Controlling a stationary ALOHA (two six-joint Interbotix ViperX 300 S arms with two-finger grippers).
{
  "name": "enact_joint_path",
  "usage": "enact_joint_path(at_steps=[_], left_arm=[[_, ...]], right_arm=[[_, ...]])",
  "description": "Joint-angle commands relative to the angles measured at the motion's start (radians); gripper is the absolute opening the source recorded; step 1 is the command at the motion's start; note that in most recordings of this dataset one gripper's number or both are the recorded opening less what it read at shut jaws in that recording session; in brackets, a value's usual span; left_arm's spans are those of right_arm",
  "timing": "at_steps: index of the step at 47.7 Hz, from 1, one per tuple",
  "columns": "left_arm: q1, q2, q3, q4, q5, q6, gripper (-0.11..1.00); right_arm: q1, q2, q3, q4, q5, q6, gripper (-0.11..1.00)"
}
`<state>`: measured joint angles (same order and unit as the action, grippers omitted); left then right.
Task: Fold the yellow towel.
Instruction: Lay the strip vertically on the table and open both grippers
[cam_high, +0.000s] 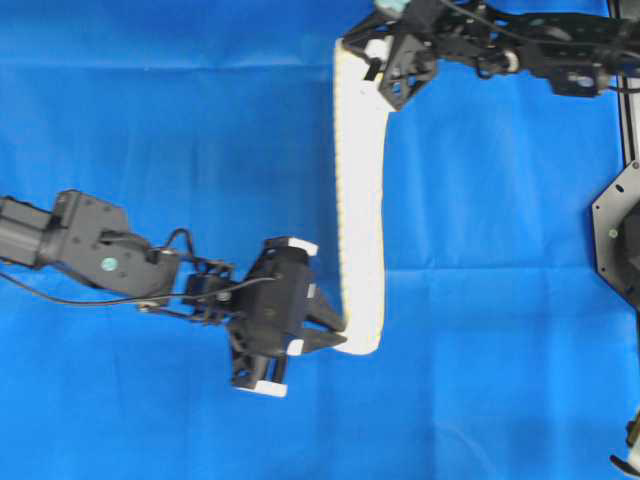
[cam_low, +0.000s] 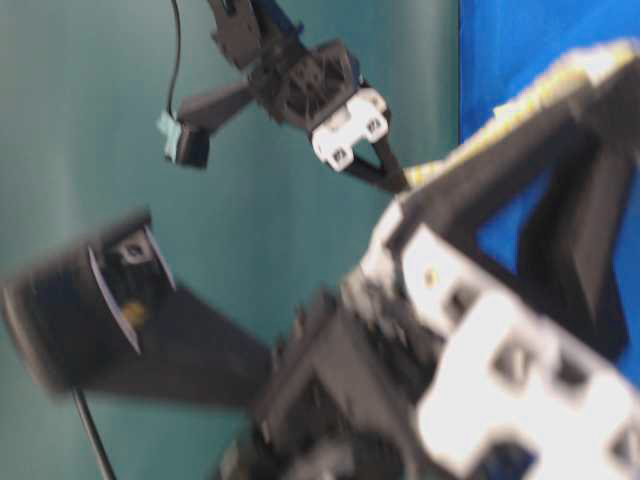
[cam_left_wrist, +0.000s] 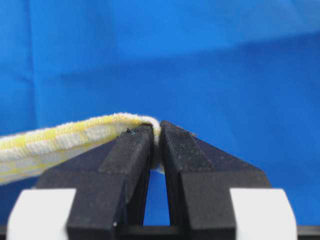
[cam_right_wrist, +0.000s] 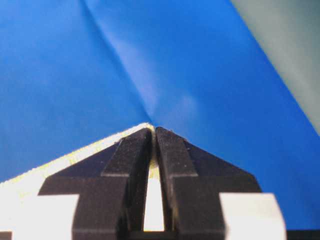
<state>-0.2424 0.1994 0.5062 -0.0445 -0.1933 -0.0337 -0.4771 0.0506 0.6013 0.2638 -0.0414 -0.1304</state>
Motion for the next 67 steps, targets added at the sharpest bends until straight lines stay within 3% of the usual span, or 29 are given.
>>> enact_joint_path(at_steps=[1,9,28,31,35,37,43,48,57,67], left_arm=[[-0.018,-0.063,0.046,-0.003,-0.049,-0.026,0.04],[-0.031,-0.086,0.104,-0.002,-0.074,-0.058,0.04],[-0.029,-0.086,0.110,-0.002,-0.066,-0.060,0.05],[-0.029,-0.086,0.112,-0.002,-0.066,-0.060,0.12],[-0.029,-0.087,0.112,-0.002,-0.058,-0.054,0.28],[-0.029,-0.089,0.114,-0.002,-0.043,-0.048,0.39],[-0.028,-0.114,0.110,-0.002,0.029,-0.043,0.64],[-0.017,-0.155,0.109,-0.002,0.081,-0.043,0.67],[0.040,-0.250,0.138,0.000,0.127,-0.043,0.66],[0.163,-0.344,0.222,0.000,0.115,-0.041,0.66]], right_arm=[[0.011,0.014,-0.063,-0.005,-0.003,0.000,0.04],[0.026,0.054,-0.112,-0.006,0.021,0.000,0.04],[0.054,0.069,-0.124,-0.011,0.048,0.002,0.04],[0.055,0.069,-0.124,-0.011,0.051,0.002,0.04],[0.061,0.067,-0.124,-0.011,0.051,0.003,0.06],[0.066,0.069,-0.123,-0.011,0.051,0.003,0.12],[0.075,0.061,-0.117,-0.011,0.052,0.002,0.50],[0.077,0.040,-0.101,-0.015,0.058,0.000,0.75],[0.081,-0.055,-0.031,-0.015,0.057,0.006,0.65],[0.114,-0.196,0.087,-0.015,0.014,0.011,0.65]])
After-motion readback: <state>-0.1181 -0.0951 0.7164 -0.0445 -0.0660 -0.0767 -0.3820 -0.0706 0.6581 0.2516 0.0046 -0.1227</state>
